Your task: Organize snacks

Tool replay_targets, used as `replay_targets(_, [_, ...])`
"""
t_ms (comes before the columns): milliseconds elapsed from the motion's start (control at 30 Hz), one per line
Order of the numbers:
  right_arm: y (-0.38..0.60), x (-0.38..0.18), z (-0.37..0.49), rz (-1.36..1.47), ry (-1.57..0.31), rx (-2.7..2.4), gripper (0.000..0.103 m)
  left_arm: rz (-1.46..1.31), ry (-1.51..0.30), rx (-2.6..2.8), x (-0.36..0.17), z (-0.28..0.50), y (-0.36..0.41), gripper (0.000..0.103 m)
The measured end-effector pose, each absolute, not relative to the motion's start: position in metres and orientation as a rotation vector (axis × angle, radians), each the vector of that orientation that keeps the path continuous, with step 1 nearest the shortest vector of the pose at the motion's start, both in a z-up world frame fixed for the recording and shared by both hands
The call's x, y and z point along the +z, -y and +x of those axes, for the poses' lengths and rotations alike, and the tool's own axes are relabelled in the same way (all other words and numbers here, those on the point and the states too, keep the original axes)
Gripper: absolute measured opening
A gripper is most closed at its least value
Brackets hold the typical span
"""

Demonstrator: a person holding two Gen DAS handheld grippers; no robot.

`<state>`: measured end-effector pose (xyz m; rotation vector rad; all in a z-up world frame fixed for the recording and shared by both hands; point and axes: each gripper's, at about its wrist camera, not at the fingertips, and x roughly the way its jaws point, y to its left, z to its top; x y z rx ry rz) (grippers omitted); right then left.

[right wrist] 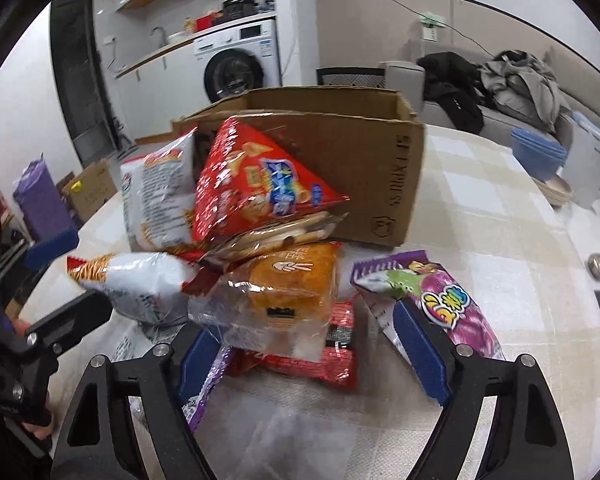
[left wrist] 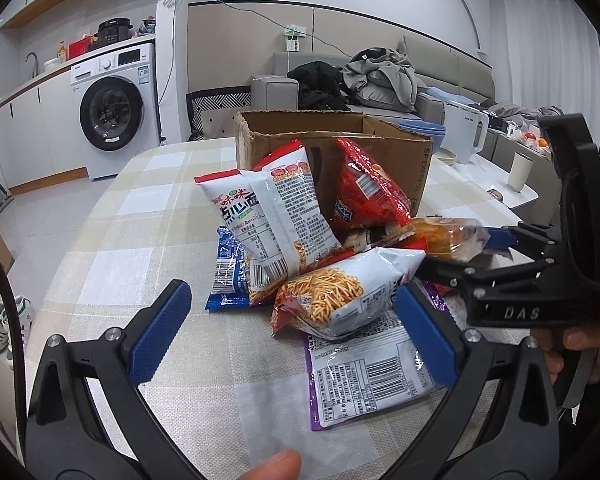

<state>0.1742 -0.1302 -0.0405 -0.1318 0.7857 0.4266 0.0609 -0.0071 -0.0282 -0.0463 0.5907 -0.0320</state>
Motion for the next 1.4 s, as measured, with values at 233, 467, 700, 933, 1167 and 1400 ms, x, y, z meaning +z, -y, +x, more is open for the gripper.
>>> replay_targets(233, [0.136, -0.040, 0.187, -0.096, -0.816, 0.448, 0.082, -0.034, -0.591, -0.029, -0.028, 0.060, 0.010, 0.102])
replay_targets(467, [0.137, -0.047, 0.205, -0.063, -0.853, 0.421, 0.044, -0.033, -0.591, -0.027, -0.028, 0.060, 0.010, 0.102])
replay_targets(700, [0.153, -0.040, 0.181, -0.083, -0.796, 0.439, 0.035, -0.026, -0.587, -0.025, -0.028, 0.060, 0.010, 0.102])
replay_targets(933, [0.169, -0.035, 0.160, -0.088, -0.742, 0.484, 0.035, -0.032, -0.599, -0.047, -0.030, 0.059, 0.013, 0.102])
replay_targets(1167, [0.171, -0.029, 0.153, -0.098, -0.724, 0.492, 0.035, -0.032, -0.656, -0.055, -0.036, 0.070, 0.018, 0.102])
replay_targets(1400, [0.171, -0.013, 0.150, -0.068, -0.697, 0.473, 0.035, -0.019, -0.691, -0.092, -0.041, 0.081, 0.026, 0.102])
